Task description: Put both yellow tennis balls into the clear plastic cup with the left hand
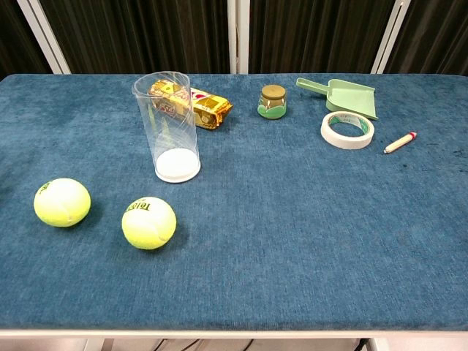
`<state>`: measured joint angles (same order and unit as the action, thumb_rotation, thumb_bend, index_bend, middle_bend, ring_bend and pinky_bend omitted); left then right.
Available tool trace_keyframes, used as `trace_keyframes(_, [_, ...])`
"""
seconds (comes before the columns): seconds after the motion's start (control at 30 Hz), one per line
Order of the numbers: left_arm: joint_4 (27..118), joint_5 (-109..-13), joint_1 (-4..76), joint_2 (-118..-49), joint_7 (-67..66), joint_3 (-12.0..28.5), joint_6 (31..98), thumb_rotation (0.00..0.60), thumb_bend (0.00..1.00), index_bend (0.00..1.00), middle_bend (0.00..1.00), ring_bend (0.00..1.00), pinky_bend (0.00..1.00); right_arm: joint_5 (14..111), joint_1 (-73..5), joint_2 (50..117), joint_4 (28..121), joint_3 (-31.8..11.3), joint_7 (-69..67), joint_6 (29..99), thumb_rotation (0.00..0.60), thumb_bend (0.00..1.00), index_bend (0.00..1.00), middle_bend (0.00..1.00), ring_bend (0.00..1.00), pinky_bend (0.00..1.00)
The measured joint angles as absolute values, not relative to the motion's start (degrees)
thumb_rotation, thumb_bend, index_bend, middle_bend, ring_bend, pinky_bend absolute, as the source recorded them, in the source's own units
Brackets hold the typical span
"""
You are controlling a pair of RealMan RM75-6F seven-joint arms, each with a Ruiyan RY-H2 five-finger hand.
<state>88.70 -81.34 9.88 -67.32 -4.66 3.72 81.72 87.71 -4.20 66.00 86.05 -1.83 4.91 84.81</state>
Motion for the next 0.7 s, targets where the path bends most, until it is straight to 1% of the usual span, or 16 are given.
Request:
trace_keyframes(0.23, [88.82, -82.28, 10.02, -67.61, -5.58, 3.45, 81.59, 0.600, 0.13, 0.00, 0.00, 0.00, 0.00, 86.97, -4.13, 65.61, 85.92, -2.04, 3.87, 84.38, 0.600, 0.18, 0.00, 0.00, 0.00, 0.00])
trace_keyframes(0.5, [91.01, -84.89, 10.71, -67.22, -5.56, 2.90, 81.28, 0.600, 0.13, 0.00, 0.00, 0.00, 0.00, 86.14, -4.30, 65.39, 85.55, -2.70, 2.21, 84.02, 0.600, 0.18, 0.00, 0.00, 0.00, 0.00])
trace_keyframes(0.7, [92.34, -88.61, 12.34, -67.52, -4.83, 1.03, 78.45, 0.600, 0.13, 0.00, 0.00, 0.00, 0.00, 85.88, -4.31, 65.31, 85.81, -2.74, 2.08, 83.76, 0.600, 0.18, 0.00, 0.00, 0.00, 0.00])
